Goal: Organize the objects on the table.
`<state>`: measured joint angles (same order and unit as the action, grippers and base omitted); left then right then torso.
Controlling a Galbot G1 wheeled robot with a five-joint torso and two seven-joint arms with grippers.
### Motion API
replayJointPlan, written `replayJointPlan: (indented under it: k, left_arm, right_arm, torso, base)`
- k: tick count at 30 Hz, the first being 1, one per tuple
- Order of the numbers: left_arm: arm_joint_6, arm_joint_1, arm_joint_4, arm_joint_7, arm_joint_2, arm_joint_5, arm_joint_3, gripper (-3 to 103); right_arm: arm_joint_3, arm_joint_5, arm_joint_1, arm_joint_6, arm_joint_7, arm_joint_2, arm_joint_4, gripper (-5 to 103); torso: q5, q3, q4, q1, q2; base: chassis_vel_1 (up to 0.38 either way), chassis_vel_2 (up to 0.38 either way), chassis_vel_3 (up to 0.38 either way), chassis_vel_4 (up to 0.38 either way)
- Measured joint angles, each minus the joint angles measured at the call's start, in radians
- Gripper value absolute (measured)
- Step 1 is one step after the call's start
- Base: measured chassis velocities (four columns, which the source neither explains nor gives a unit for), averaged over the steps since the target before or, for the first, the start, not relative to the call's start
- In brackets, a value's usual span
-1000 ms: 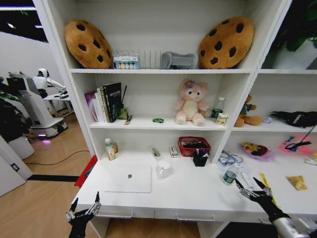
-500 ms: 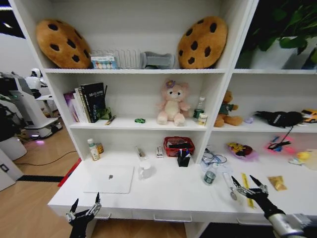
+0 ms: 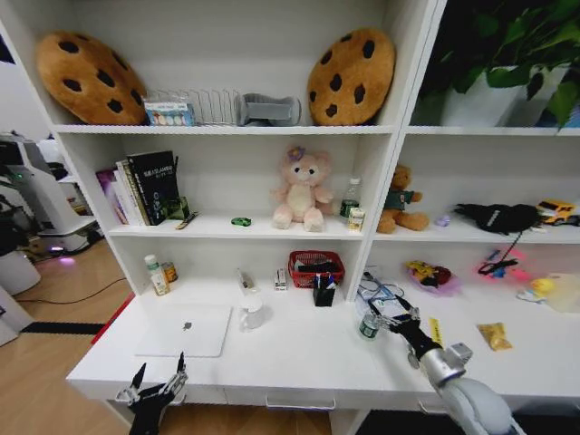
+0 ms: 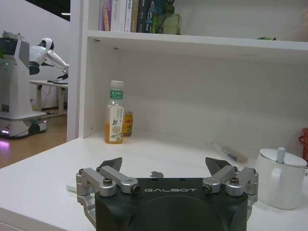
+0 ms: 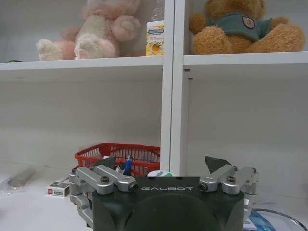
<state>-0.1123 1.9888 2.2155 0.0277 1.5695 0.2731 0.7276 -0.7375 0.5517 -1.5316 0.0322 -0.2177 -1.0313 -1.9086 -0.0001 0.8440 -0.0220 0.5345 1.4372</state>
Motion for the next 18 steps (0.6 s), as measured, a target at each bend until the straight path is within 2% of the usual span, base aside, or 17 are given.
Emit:
replayJointPlan:
  k: [7,9,11,14,15,16,18]
  left_arm:
    - [0.001,-0.007,-0.002,0.000,0.000,0.009,0.006,98]
    - [0.001,-0.007,-0.003,0.001,0.000,0.008,0.005,98]
    - [0.002,-0.007,-0.004,0.001,0.003,0.006,0.003,98]
    - [0.002,-0.007,-0.004,0.001,0.004,0.005,0.003,98]
    - [0.002,-0.007,-0.004,0.001,0.006,0.005,0.005,98]
    - [0.002,-0.007,-0.004,0.001,0.007,0.005,0.007,98]
    - [0.002,-0.007,-0.004,0.002,0.008,0.005,0.008,98]
  right_arm:
    - [0.017,-0.008,0.019,-0.010,0.002,0.010,0.039,102]
    - [0.021,-0.012,0.025,-0.010,0.001,0.010,0.044,99]
    - [0.032,-0.018,0.030,-0.009,0.000,0.009,0.046,89]
    - [0.037,-0.023,0.031,-0.009,0.000,0.005,0.045,84]
    - [0.039,-0.025,0.031,-0.015,0.000,-0.001,0.040,73]
    - [0.040,-0.025,0.032,-0.017,0.000,-0.004,0.039,67]
    - [0.041,-0.025,0.032,-0.018,0.000,-0.006,0.039,67]
  torso:
    - [0.0001,0.000,0.0001,0.000,0.000]
    - [0.0001,0.000,0.0004,0.000,0.000]
    - [0.0001,0.000,0.0006,0.000,0.000]
    - [0.0001,0.000,0.0005,0.000,0.000]
    - [0.0000,0.000,0.0005,0.000,0.000]
    - [0.0000,0.000,0.0004,0.000,0.000]
    - [0.0001,0.000,0.0004,0.000,0.000]
  base:
    - [0.000,0.000,0.000,0.000]
    - [0.000,0.000,0.000,0.000]
    - [0.000,0.000,0.000,0.000]
    - [0.000,0.000,0.000,0.000]
    - [0.000,0.000,0.000,0.000]
    - [0.000,0.000,0.000,0.000]
    - [0.000,0.000,0.000,0.000]
